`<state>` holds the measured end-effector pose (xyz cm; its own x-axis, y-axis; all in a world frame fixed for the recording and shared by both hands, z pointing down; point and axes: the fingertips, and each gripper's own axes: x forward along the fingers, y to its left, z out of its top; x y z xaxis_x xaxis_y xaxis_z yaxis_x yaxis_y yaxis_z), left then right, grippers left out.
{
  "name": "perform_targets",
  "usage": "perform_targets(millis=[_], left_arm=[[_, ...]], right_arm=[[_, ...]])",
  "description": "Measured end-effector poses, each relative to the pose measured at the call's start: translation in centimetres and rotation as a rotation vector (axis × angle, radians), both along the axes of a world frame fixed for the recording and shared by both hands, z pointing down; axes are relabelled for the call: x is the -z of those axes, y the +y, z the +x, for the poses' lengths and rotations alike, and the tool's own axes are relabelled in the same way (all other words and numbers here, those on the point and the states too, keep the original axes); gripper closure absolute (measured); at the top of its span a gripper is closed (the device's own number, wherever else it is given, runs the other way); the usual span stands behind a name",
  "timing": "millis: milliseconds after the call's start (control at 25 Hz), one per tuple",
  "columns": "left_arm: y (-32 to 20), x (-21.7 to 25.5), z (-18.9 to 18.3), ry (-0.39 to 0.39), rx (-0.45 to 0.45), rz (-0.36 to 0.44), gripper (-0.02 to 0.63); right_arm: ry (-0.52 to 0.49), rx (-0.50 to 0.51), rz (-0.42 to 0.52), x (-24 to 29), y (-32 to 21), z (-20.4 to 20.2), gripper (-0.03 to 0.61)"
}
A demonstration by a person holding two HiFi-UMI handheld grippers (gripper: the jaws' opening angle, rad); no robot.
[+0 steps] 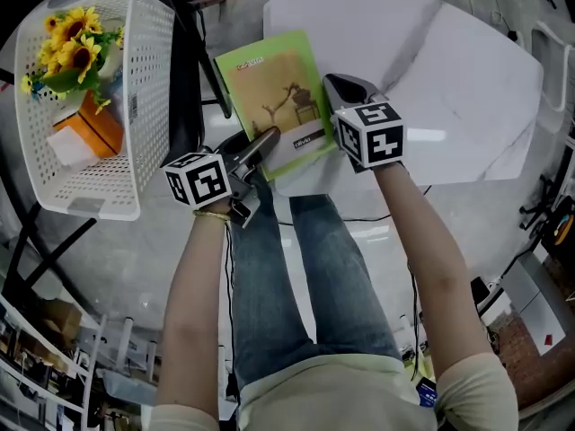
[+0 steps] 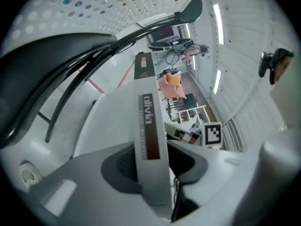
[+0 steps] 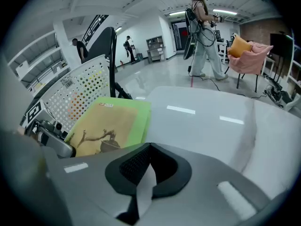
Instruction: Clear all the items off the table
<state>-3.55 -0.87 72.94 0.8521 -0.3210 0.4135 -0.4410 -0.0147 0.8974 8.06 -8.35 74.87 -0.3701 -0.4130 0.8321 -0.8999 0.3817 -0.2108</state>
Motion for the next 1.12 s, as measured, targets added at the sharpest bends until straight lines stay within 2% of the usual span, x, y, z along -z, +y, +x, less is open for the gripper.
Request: perform_targets(millis=[160, 480, 920, 1120], left_arm=[[-0.3, 1.6, -0.2, -0.012, 0.028, 0.033, 0.474], [0.4, 4.3, -0.4, -0.089, -0.014, 0.12, 0.479], [0.3, 11.0, -1.9, -0.061, 0.066, 0.21, 0.479], [0.3, 14.1, -3.1, -0.047, 0.091, 0.254, 0.479]], right_arm=[[0.006, -0.007, 0.004, 0.9, 0.4, -0.2, 0.58], [0.008, -0.066, 0.025, 3.3, 0.6, -0.9, 0.58], [-0.033, -0.148, 0.083, 10.3, 0.4, -2.4, 0.58], [-0.005, -0.092, 0.133, 13.9, 0.1, -3.9, 0.58]])
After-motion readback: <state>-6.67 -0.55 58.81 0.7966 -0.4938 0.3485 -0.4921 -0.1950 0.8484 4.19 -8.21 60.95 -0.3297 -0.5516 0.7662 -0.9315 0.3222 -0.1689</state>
